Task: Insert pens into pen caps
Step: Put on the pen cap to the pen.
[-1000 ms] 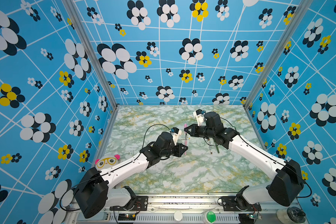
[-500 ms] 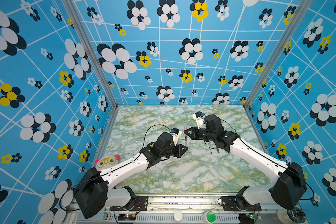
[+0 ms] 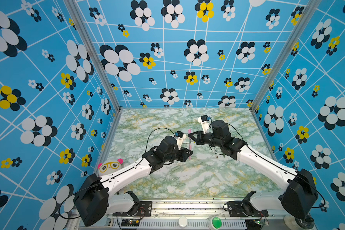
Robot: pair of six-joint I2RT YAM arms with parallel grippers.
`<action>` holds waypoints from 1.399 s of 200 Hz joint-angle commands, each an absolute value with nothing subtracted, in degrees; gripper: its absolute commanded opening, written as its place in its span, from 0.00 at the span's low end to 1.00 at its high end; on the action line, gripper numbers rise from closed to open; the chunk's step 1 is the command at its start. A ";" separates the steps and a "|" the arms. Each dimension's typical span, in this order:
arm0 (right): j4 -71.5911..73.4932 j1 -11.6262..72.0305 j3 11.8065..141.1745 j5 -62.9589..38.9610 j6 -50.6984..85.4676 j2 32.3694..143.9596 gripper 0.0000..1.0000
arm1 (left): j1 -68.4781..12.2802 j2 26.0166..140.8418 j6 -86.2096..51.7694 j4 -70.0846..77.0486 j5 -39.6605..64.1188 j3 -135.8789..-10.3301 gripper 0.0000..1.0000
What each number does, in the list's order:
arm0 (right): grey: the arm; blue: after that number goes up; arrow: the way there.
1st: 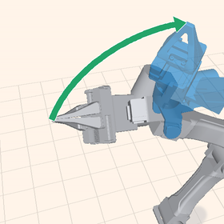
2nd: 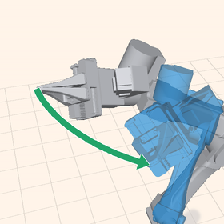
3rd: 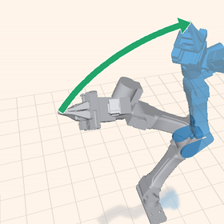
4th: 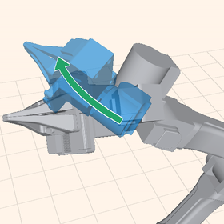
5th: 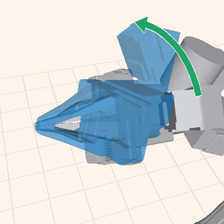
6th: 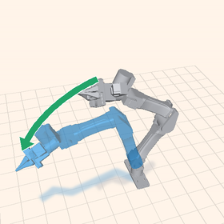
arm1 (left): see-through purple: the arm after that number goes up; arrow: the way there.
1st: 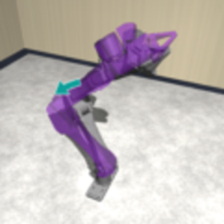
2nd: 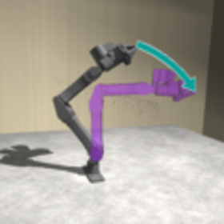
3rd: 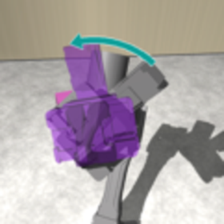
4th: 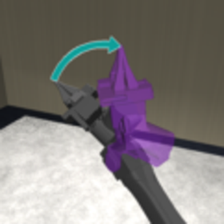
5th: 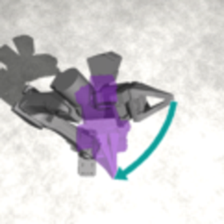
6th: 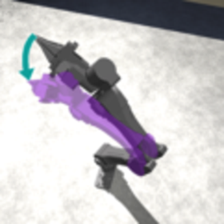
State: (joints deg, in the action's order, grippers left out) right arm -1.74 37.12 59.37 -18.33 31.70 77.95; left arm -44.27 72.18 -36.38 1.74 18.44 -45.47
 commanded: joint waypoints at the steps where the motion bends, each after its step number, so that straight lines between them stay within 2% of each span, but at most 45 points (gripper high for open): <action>1: -1.52 38.58 57.33 -20.61 31.31 76.98 0.00 | -43.66 70.59 -36.30 5.69 16.31 -45.44 0.00; 104: -0.95 39.02 55.29 -18.02 28.49 75.50 0.00 | -42.89 67.59 -36.05 7.21 14.36 -43.47 0.00; 161: 0.61 39.16 55.30 -21.22 32.19 76.56 0.00 | -42.41 67.42 -35.72 9.75 12.94 -43.02 0.00; 205: -1.11 39.43 55.48 -22.65 32.61 78.40 0.00 | -41.92 67.16 -30.55 11.80 9.44 -45.39 0.00; 280: -5.10 39.81 55.04 -23.38 31.82 79.85 0.00 | -37.75 69.83 -21.59 14.29 10.56 -52.70 0.00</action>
